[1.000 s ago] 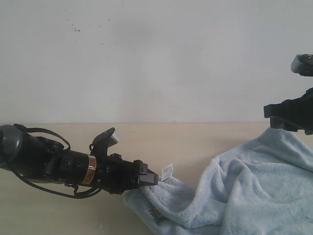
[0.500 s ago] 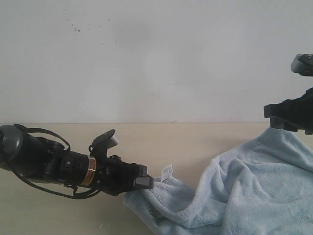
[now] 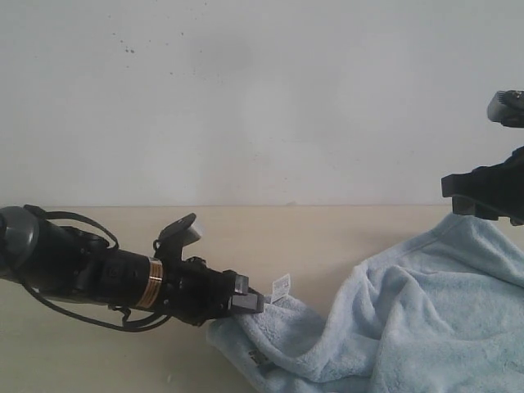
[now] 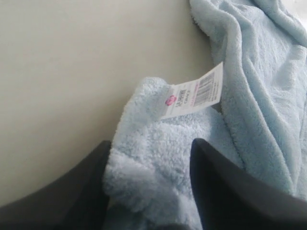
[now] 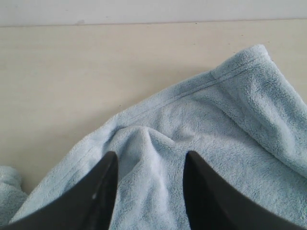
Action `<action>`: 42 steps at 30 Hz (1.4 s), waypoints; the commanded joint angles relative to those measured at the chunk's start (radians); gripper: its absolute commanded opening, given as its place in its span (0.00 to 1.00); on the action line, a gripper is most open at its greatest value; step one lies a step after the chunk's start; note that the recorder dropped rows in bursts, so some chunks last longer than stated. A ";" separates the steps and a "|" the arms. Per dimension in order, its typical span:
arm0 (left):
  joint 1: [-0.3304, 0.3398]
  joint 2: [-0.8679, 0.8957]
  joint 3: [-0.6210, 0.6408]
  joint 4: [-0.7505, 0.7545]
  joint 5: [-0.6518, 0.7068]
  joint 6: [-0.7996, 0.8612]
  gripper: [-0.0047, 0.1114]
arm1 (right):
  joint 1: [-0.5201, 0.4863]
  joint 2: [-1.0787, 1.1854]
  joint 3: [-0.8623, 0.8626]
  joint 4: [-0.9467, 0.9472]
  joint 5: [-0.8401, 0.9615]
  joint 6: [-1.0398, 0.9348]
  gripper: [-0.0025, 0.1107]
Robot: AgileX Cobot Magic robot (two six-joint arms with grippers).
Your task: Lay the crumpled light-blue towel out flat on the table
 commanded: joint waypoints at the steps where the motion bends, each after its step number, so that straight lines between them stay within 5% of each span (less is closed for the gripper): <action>1: -0.002 -0.002 -0.004 0.041 -0.013 -0.020 0.45 | -0.001 -0.007 -0.001 -0.001 0.000 -0.006 0.39; 9: -0.002 -0.002 -0.004 0.039 -0.002 -0.016 0.46 | -0.001 -0.007 -0.001 -0.001 0.006 -0.006 0.39; 16: -0.002 -0.002 -0.008 0.026 0.022 -0.009 0.63 | -0.001 -0.007 -0.001 -0.001 0.012 -0.006 0.39; 42: 0.039 -0.066 -0.026 0.100 -0.009 -0.083 0.60 | -0.001 -0.007 -0.001 -0.001 0.028 -0.006 0.39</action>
